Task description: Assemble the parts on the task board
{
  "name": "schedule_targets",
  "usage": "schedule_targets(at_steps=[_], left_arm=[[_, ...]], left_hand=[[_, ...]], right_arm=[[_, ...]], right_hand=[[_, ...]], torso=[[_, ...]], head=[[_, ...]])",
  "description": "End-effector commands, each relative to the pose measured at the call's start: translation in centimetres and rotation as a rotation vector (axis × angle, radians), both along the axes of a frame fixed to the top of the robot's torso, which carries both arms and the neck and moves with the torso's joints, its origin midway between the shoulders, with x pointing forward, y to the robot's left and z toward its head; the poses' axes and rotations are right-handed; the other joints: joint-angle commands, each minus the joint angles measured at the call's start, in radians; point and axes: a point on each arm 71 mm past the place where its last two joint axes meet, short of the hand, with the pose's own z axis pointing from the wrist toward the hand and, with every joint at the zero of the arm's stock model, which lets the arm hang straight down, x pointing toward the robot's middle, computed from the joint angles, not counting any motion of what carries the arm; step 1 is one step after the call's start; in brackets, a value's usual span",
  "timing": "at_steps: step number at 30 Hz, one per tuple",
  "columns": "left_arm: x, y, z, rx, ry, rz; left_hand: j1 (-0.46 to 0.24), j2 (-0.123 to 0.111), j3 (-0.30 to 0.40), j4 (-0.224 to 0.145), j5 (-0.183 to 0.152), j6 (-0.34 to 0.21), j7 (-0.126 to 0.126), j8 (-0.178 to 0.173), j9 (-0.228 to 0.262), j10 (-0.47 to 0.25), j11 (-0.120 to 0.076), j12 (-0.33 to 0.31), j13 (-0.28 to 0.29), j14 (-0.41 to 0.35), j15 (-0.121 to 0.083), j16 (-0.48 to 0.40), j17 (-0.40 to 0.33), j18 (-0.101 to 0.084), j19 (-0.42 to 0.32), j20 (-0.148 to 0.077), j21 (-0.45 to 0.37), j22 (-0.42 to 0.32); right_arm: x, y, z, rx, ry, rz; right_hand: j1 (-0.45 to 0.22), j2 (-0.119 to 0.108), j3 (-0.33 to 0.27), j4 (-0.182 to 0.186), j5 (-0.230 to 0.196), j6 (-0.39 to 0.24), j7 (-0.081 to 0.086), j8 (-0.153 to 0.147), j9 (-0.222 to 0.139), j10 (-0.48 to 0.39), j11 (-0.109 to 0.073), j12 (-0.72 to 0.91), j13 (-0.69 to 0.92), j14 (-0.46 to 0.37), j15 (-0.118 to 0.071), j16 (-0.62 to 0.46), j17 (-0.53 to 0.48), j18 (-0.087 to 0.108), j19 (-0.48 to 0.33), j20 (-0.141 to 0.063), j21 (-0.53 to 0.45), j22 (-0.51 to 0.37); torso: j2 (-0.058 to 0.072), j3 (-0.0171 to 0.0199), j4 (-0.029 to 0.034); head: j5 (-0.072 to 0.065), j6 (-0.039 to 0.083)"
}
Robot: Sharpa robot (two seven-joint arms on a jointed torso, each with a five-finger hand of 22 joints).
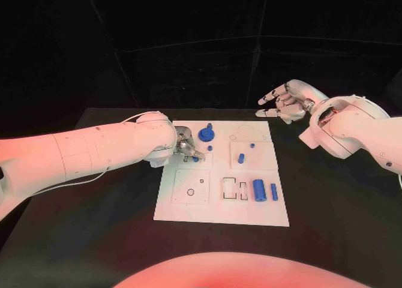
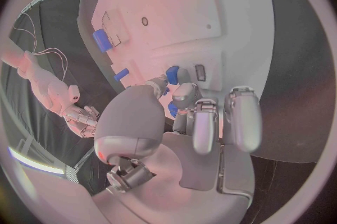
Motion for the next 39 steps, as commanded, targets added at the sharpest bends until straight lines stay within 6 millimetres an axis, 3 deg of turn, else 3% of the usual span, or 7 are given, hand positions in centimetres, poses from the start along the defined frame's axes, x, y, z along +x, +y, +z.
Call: schedule_targets(at_steps=[1,12,27,30,33,37,39], left_arm=[[-0.1,0.2,-0.2,0.005,0.011,0.004],[0.0,0.3,0.2,-0.012,-0.015,0.026],[1.9,0.5,5.6,-0.114,-0.107,0.054],[2.7,1.3,6.2,-0.095,-0.103,0.061],[3.7,2.3,6.6,-0.074,-0.1,0.081],[4.8,3.1,6.8,-0.055,-0.104,0.105],[5.2,3.2,6.8,-0.048,-0.103,0.108]], left_hand=[[-0.014,-0.004,-0.035,0.018,-0.005,0.003,0.003,0.004,0.004,-0.004,0.001,-0.002,-0.006,0.104,-0.006,0.003,0.263,-0.006,0.027,-0.006,-0.003,0.003],[-0.045,0.013,-0.147,0.043,-0.02,0.0,-0.002,0.012,0.014,-0.003,-0.003,0.0,-0.013,0.104,-0.01,0.003,0.263,-0.007,0.029,-0.01,-0.001,0.01],[-0.063,0.024,-0.214,0.043,-0.022,-0.007,-0.002,0.012,0.017,-0.007,-0.004,-0.001,-0.02,0.104,-0.01,0.003,0.263,-0.006,0.028,-0.011,-0.007,0.005],[-0.031,0.033,-0.232,0.041,-0.022,-0.028,0.007,-0.006,0.009,-0.022,0.004,-0.012,-0.035,0.104,-0.006,0.003,0.263,-0.004,0.024,-0.007,-0.017,-0.006],[0.002,0.048,-0.251,0.04,-0.021,-0.067,0.027,-0.056,-0.025,-0.053,0.02,-0.043,-0.076,0.104,0.008,0.003,0.263,-0.002,0.018,0.002,-0.028,-0.018],[0.023,0.063,-0.286,0.041,-0.021,-0.072,0.043,-0.104,-0.072,-0.064,0.035,-0.049,-0.088,0.104,0.021,0.003,0.263,0.0,0.016,0.015,-0.032,-0.021],[0.026,0.066,-0.293,0.041,-0.021,-0.07,0.045,-0.111,-0.08,-0.065,0.036,-0.049,-0.089,0.104,0.022,0.003,0.263,0.0,0.017,0.017,-0.032,-0.019]], right_arm=[[0.0,0.1,0.2,0.001,-0.008,0.009],[0.0,0.0,0.1,-0.001,-0.005,0.009],[0.2,0.2,0.1,-0.031,-0.021,0.017],[0.2,0.2,0.1,-0.034,-0.021,0.017],[0.2,0.2,0.1,-0.036,-0.021,0.017],[0.2,0.3,0.1,-0.036,-0.022,0.018],[0.2,0.3,0.1,-0.036,-0.022,0.019]], right_hand=[[-0.013,0.004,-0.009,0.008,-0.016,-0.008,0.002,0.007,-0.001,0.0,0.0,-0.004,-0.002,-0.001,0.0,-0.002,-0.002,0.015,-0.006,-0.001,-0.006,-0.002],[-0.02,0.007,-0.02,0.02,-0.025,-0.01,0.003,0.008,-0.001,-0.002,0.0,-0.005,-0.004,-0.001,0.0,-0.001,-0.002,0.016,-0.008,-0.001,-0.009,-0.007],[-0.026,0.008,-0.028,0.029,-0.025,-0.011,0.003,0.009,-0.001,-0.002,0.0,-0.005,-0.004,-0.001,0.001,-0.001,-0.001,0.016,-0.009,-0.001,-0.01,-0.009],[-0.026,0.008,-0.028,0.029,-0.025,-0.011,0.003,0.009,-0.001,-0.002,0.0,-0.005,-0.004,-0.001,0.001,-0.001,-0.001,0.016,-0.009,-0.001,-0.01,-0.009],[-0.026,0.009,-0.028,0.03,-0.025,-0.011,0.003,0.009,-0.001,-0.001,0.0,-0.004,-0.004,-0.001,0.001,-0.001,-0.002,0.016,-0.009,-0.001,-0.01,-0.009],[-0.026,0.009,-0.028,0.03,-0.025,-0.011,0.003,0.009,-0.001,-0.001,0.0,-0.004,-0.004,-0.001,0.001,-0.002,-0.002,0.016,-0.009,-0.001,-0.01,-0.008],[-0.026,0.009,-0.029,0.03,-0.025,-0.011,0.003,0.009,-0.001,-0.001,0.0,-0.004,-0.004,-0.001,0.001,-0.001,-0.001,0.016,-0.008,-0.001,-0.01,-0.008]], torso=[[0.0,0.0,-0.0003],[0.0,-0.0008,-0.0001],[0.0,0.0006,-0.0006],[0.0,0.0002,0.0004],[0.0,0.0007,-0.0007],[0.002,0.0006,-0.0036],[0.001,-0.0001,-0.0031]], head=[[-0.004,-0.001],[-0.006,0.003],[-0.007,0.016],[-0.008,0.017],[-0.009,0.018],[-0.007,0.022],[-0.009,0.022]])
